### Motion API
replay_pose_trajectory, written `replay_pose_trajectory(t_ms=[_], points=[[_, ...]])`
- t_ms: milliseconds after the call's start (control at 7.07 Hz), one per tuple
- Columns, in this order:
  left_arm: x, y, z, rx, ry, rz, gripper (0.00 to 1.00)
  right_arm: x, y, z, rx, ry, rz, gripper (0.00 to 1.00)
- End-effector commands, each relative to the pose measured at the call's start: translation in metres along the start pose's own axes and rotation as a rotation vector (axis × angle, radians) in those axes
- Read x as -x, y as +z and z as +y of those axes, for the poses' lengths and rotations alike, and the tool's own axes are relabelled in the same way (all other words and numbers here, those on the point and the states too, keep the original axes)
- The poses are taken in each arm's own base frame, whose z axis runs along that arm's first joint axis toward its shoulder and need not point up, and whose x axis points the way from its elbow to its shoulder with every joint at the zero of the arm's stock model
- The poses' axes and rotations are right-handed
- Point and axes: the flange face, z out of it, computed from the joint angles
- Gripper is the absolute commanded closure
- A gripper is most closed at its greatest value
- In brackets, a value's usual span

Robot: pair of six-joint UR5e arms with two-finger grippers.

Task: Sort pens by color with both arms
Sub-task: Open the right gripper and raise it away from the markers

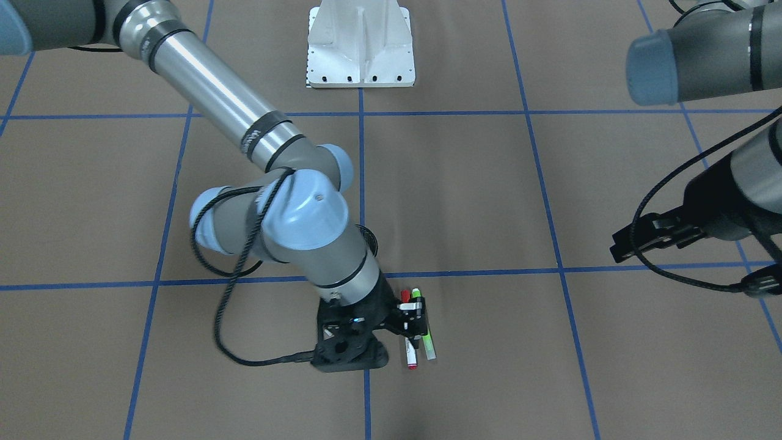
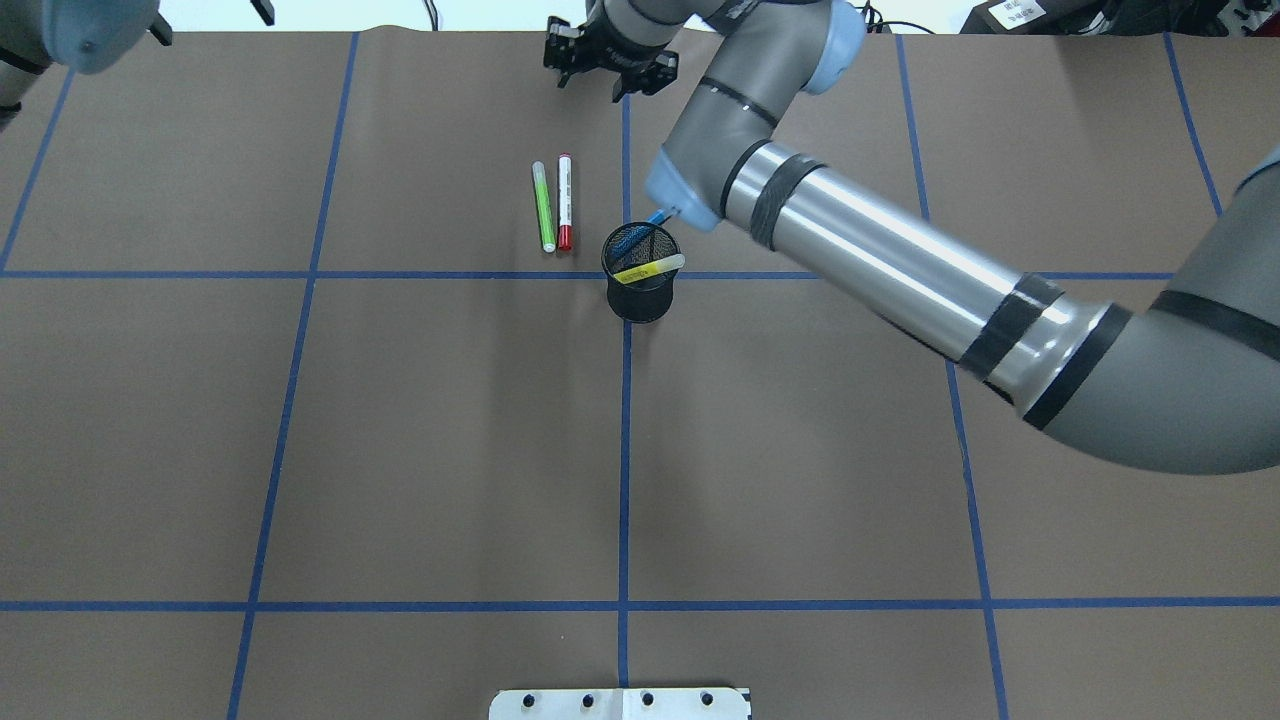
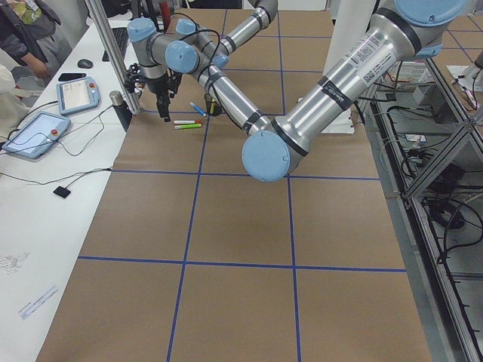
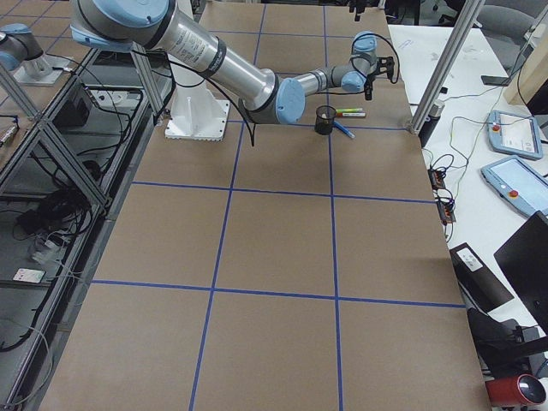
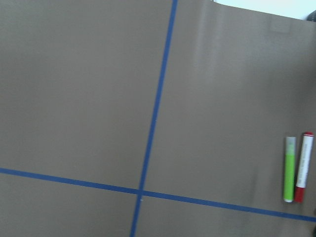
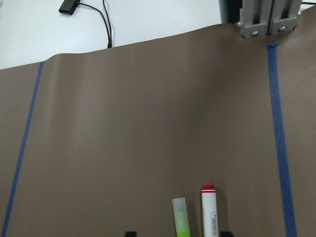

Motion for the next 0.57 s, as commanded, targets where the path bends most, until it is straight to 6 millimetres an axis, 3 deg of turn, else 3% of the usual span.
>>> replay_pose_trajectory(t_ms=[0, 141, 283, 424], points=[[-0.064, 0.018, 0.028, 0.012, -0.098, 0.038, 0.0, -0.108, -0.065, -0.047, -0.004, 0.063, -0.022, 0.24], [-0.105, 0.026, 0.03, -0.016, -0.205, 0.057, 0.0, -0.162, -0.093, -0.058, 0.021, 0.103, -0.021, 0.15], [-0.144, 0.042, 0.037, -0.031, -0.333, 0.065, 0.0, -0.215, -0.095, -0.045, 0.051, 0.176, 0.053, 0.07], [-0.17, 0.06, 0.044, -0.026, -0.464, 0.097, 0.0, -0.262, -0.087, -0.032, 0.063, 0.23, 0.145, 0.01]])
